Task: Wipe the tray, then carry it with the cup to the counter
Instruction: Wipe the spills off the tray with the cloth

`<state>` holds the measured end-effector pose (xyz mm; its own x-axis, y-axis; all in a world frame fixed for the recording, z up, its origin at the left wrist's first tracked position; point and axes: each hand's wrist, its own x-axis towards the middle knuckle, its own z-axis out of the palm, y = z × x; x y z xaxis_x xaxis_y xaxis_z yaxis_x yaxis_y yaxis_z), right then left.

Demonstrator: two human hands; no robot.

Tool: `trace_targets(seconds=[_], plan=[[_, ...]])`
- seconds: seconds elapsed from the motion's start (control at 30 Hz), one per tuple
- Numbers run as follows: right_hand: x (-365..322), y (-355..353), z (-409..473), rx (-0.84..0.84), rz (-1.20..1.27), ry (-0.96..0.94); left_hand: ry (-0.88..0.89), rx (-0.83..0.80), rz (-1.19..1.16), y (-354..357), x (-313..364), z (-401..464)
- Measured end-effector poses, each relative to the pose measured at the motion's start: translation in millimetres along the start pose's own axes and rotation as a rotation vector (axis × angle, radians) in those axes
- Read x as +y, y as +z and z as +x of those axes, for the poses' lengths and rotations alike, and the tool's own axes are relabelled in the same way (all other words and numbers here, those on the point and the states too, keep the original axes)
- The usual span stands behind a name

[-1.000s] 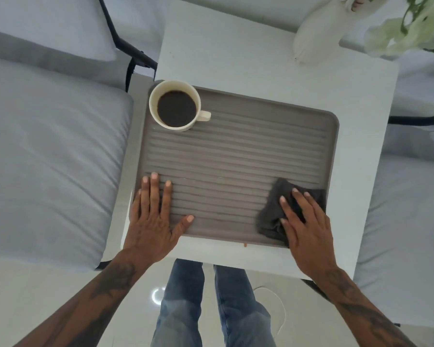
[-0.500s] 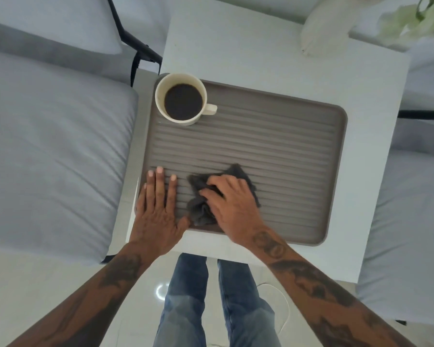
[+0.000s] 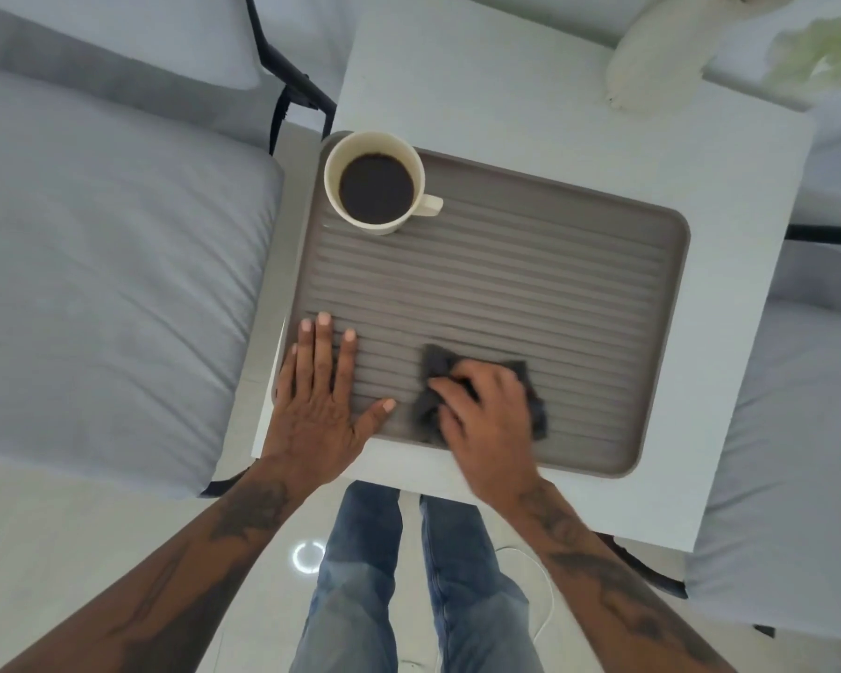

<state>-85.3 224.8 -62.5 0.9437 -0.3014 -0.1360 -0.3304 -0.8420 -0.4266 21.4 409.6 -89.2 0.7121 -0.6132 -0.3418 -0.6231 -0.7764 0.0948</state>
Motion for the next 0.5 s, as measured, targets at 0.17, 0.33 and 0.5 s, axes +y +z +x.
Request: trace_targets(seconds=[0.17, 0.33, 0.5], plan=[[-10, 5, 12, -0.063, -0.019, -0.015, 0.01, 0.011, 0.008, 1, 0, 0], [71, -37, -32, -0.076, -0.091, 0.148, -0.002, -0.001, -0.006, -1, 1, -1], [81, -41, -46, -0.004, -0.133, 0.27, -0.005, -0.003, -0.008, 0, 1, 0]])
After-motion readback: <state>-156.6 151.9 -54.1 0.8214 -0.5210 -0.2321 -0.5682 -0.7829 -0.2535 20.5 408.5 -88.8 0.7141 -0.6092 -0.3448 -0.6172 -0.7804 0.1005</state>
